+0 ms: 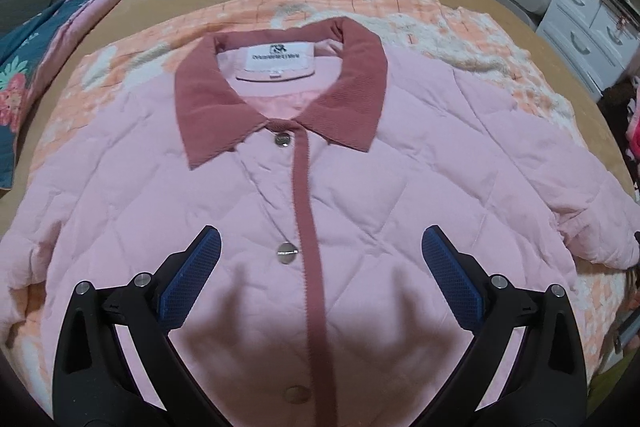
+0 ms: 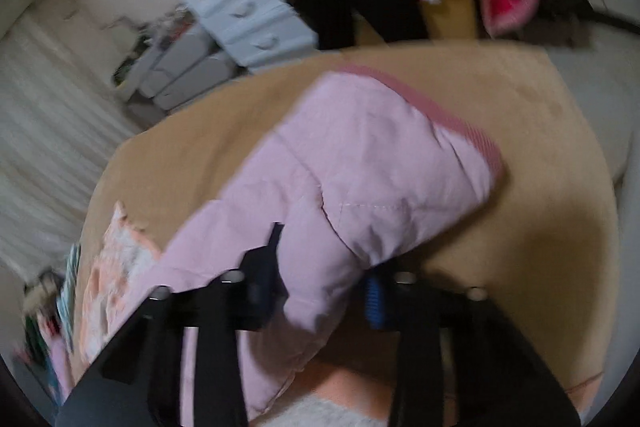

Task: Fold large clothes
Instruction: 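Lift the sleeve with the right gripper and fold it across the jacket front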

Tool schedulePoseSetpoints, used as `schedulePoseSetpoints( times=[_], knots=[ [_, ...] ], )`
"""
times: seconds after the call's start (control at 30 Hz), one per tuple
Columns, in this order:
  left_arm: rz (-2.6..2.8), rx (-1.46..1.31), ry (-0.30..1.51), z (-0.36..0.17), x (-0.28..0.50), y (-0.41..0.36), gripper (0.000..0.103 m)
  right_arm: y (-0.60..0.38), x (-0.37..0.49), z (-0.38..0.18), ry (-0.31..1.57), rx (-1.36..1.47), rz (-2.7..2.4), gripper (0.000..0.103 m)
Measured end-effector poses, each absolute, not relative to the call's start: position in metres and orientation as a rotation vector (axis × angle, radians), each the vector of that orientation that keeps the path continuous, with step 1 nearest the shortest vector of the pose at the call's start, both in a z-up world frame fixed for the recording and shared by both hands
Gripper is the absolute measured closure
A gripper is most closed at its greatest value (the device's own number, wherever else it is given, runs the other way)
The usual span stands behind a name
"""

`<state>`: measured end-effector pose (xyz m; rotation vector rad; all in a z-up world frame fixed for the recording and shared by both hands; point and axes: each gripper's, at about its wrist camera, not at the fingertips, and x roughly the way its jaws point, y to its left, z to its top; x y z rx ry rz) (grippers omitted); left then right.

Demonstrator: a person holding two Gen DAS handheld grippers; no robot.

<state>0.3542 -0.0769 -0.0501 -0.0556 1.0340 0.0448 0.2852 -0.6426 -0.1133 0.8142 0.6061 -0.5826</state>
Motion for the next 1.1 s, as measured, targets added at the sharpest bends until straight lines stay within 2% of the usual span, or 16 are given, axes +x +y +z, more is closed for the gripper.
schedulePoseSetpoints(
  times=[0.4,0.7,1.1],
  knots=[
    [0.039,-0.075,0.957,0.002,0.336,-0.06,0.009,-0.581,0.304,0.009,0.467,0.511,-0.385,0.079],
    [0.038,-0.11,0.886,0.045,0.327,-0.037,0.009,-0.531,0.315,0.062,0.444,0.416,-0.305,0.08],
    [0.055,-0.138,0.861,0.065,0.303,0.0,0.009,-0.449,0.315,0.124,0.382,0.293,-0.156,0.08]
  ],
)
